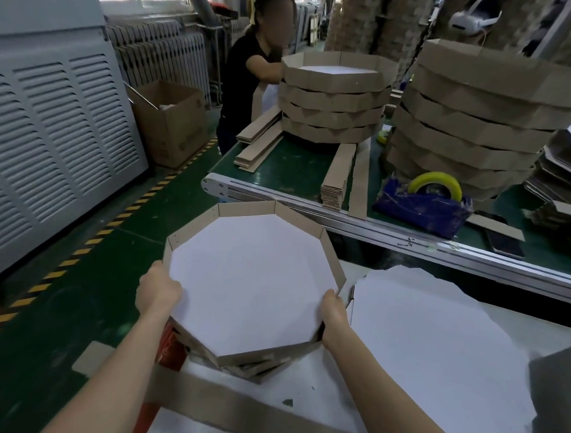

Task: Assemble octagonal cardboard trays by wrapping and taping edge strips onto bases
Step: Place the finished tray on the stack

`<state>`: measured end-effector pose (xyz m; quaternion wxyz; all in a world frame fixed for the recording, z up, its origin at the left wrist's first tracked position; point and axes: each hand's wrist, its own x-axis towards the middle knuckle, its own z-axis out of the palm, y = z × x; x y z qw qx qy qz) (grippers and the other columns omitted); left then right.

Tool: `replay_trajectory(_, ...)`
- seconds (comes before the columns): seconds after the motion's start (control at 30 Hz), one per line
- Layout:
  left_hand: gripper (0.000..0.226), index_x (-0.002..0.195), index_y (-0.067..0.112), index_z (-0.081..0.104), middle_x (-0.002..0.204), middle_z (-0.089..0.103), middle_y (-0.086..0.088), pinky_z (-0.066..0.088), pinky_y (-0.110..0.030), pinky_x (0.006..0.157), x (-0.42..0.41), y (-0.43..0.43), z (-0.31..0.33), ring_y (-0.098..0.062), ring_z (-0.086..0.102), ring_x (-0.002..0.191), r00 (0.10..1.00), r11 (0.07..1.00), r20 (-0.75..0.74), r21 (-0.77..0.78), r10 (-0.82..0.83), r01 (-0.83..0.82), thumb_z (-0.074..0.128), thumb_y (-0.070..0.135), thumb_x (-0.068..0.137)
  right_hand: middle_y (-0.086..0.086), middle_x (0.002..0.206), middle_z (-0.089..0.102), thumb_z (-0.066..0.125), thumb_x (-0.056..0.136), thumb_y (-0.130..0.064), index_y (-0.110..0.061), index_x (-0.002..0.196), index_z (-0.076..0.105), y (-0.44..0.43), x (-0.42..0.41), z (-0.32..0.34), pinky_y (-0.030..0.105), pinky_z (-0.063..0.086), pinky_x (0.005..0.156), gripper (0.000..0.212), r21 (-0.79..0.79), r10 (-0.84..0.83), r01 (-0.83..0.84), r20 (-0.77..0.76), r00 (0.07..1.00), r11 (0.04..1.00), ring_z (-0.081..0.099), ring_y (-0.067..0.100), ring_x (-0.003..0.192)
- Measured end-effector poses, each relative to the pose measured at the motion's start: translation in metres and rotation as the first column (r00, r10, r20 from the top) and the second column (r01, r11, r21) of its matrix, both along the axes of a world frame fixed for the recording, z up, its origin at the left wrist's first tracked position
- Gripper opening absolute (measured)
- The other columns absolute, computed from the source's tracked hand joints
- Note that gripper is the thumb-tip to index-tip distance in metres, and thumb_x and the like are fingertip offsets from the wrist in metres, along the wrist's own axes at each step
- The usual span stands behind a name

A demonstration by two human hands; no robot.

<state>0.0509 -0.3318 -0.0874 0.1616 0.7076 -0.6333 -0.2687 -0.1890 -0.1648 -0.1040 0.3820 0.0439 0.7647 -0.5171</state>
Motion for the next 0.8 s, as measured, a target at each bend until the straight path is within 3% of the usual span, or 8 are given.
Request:
replay_trajectory(0.13,0.014,0.103,0.007,0.053,0.1,0.06,-0.017,0.046,-0.039,0.064,0.0,0.001,-0.003,-0.034,0.058,0.083,1.0,1.0,0.017,-0.009,-0.015,0.015,0.052,0.0,0.091,0.016,0.144,0.05,0.028,0.108,-0.028,-0.001,0.146,0.041,0.002,-0.002,-0.006,0.037,0.037,0.106,0.048,0.024,-0.035,0.036,-0.025,0.999,0.999,0.049,0.033,0.127)
replay_trajectory(0.3,0.022,0.112,0.005,0.05,0.107,0.059,-0.019,0.049,-0.043,0.069,-0.002,0.001,0.002,-0.036,0.058,0.089,0.999,1.0,0.021,0.014,-0.024,0.023,0.051,0.001,0.09,0.013,0.138,0.052,0.028,0.108,-0.028,-0.007,0.147,0.04,0.006,0.003,-0.001,0.034,0.038,0.09,0.046,0.006,-0.013,0.013,0.002,1.0,1.0,0.047,0.026,0.103)
replay_trajectory(0.37,0.04,0.129,0.005,0.043,0.123,0.055,-0.021,0.05,-0.05,0.081,-0.003,0.005,0.005,-0.04,0.056,0.105,0.998,0.999,0.054,0.026,-0.04,0.038,0.053,0.002,0.09,0.012,0.137,0.053,0.028,0.107,-0.028,-0.009,0.148,0.039,0.007,0.004,0.001,0.035,0.04,0.089,0.046,0.004,-0.007,0.007,0.016,1.0,1.0,0.048,0.026,0.102)
replay_trajectory(0.47,0.061,0.148,0.012,0.028,0.153,0.031,-0.015,0.022,-0.06,0.112,-0.016,0.022,0.014,-0.035,0.026,0.142,0.943,0.961,0.279,-0.151,-0.183,0.231,0.054,0.009,0.092,0.012,0.137,0.053,0.027,0.107,-0.03,-0.009,0.148,0.038,0.009,0.007,0.006,0.034,0.04,0.085,0.047,-0.005,-0.01,0.01,0.014,1.0,1.0,0.048,0.026,0.1)
replay_trajectory(0.53,0.051,0.147,0.017,0.035,0.156,0.03,-0.006,0.017,-0.052,0.119,-0.03,0.038,0.02,-0.023,0.019,0.147,0.868,0.842,0.273,-0.247,-0.415,0.48,0.048,0.019,0.099,0.009,0.133,0.055,0.028,0.107,-0.035,-0.011,0.147,0.041,0.008,0.009,0.011,0.034,0.043,0.083,0.048,-0.046,-0.046,0.048,0.051,0.998,0.998,0.051,0.025,0.096)
replay_trajectory(0.63,0.051,0.145,0.03,0.042,0.156,0.03,0.011,0.016,-0.031,0.119,-0.048,0.067,0.028,-0.008,0.019,0.145,0.638,0.636,0.001,-0.075,-0.77,0.768,0.048,0.048,0.098,0.003,0.116,0.059,0.032,0.105,-0.042,-0.015,0.143,0.046,0.007,0.01,0.017,0.031,0.046,0.069,0.049,-0.097,-0.091,0.107,0.154,0.984,0.99,0.056,0.021,0.084)
replay_trajectory(0.73,0.081,0.148,0.043,0.032,0.157,0.018,0.024,0.01,-0.027,0.117,-0.059,0.091,0.022,0.0,0.009,0.145,0.356,0.346,-0.041,0.153,-0.934,0.926,0.057,0.075,0.077,0.007,0.126,0.061,0.034,0.103,-0.047,-0.017,0.145,0.044,0.01,0.009,0.015,0.037,0.053,0.086,0.052,-0.103,-0.01,0.03,0.191,0.981,0.994,0.062,0.028,0.107)
replay_trajectory(0.8,0.076,0.148,0.045,0.03,0.159,0.012,0.022,0.008,-0.031,0.118,-0.062,0.101,0.009,-0.002,0.003,0.146,0.2,0.203,0.036,0.219,-0.979,0.954,0.062,0.063,0.081,0.007,0.132,0.061,0.038,0.101,-0.053,-0.019,0.147,0.043,0.017,0.006,0.012,0.042,0.05,0.101,0.057,-0.13,0.059,-0.031,0.215,0.975,0.991,0.06,0.029,0.117)
